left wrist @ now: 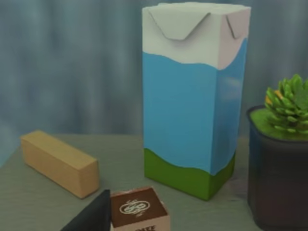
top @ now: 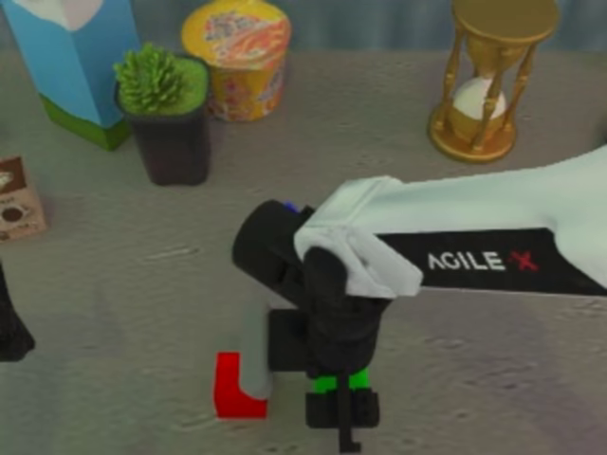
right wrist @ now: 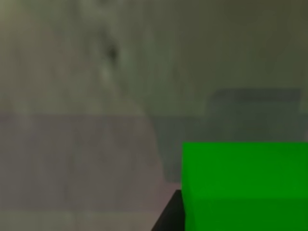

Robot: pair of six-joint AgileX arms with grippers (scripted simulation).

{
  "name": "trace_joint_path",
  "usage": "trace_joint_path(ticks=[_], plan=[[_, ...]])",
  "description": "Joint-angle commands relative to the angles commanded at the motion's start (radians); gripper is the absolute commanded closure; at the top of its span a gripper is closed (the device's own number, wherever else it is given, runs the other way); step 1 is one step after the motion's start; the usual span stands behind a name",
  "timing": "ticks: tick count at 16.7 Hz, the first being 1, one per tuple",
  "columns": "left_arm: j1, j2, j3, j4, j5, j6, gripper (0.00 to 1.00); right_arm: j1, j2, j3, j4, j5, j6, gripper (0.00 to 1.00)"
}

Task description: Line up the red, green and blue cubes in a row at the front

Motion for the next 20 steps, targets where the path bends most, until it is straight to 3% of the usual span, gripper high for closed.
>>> trace_joint_path(ticks=[6, 16, 20], plan=[[0.0, 0.0, 0.0, 0.0, 0.0, 0.0, 0.0, 0.0, 0.0, 0.0, 0.0, 0.0, 0.0, 0.02], [0.0, 0.0, 0.0, 0.0, 0.0, 0.0, 0.0, 0.0, -0.002, 0.003, -0.004, 0.0, -0.001, 0.0], [0.0, 0.0, 0.0, 0.0, 0.0, 0.0, 0.0, 0.003, -0.042, 0.074, -0.122, -0.001, -0.001, 0.0]])
